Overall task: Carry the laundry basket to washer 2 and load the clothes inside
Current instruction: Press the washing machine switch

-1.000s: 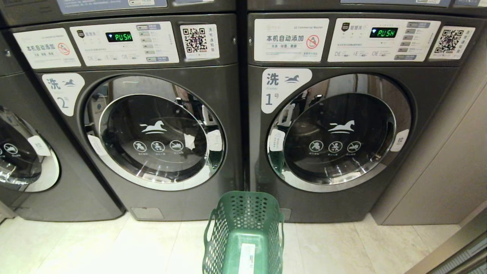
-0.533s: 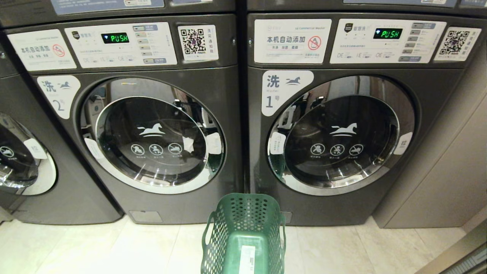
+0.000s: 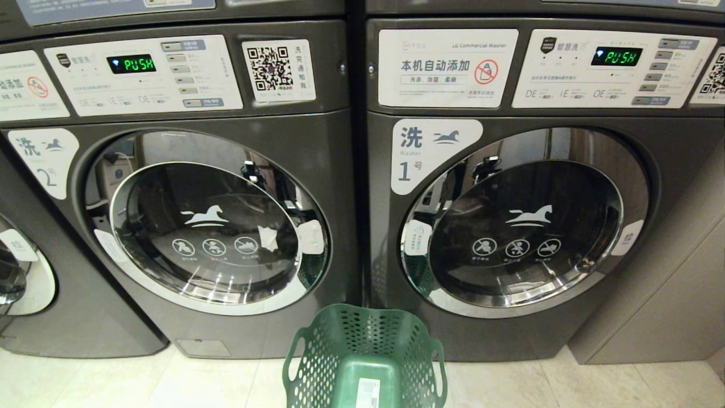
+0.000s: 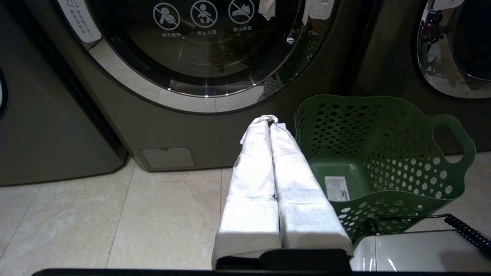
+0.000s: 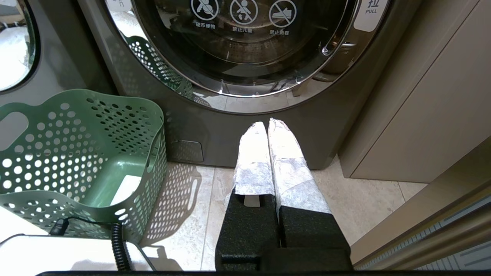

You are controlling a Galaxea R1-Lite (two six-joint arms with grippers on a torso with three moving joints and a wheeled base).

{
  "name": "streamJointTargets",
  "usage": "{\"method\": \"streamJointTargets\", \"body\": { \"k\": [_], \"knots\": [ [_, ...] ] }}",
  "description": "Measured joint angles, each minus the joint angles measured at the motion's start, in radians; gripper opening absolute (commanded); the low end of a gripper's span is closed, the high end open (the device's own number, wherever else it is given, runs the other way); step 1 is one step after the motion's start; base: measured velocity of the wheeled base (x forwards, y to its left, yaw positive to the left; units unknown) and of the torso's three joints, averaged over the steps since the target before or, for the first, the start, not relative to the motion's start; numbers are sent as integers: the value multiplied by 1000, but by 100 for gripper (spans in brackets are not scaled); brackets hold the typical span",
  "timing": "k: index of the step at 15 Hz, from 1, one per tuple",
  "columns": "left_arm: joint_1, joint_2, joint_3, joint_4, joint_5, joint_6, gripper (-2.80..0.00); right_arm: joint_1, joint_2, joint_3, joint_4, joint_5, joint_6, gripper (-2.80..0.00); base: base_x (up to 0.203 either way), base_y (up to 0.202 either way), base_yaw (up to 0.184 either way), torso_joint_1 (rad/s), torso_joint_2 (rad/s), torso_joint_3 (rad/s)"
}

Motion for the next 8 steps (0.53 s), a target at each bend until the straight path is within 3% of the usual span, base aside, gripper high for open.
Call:
{"method": "streamJointTargets", "body": {
  "k": [8],
  "knots": [
    [0, 0, 0, 0, 1, -2, -280, 0, 0, 0, 0, 0, 2, -280, 0, 0, 0, 0, 0, 0]
  ]
}}
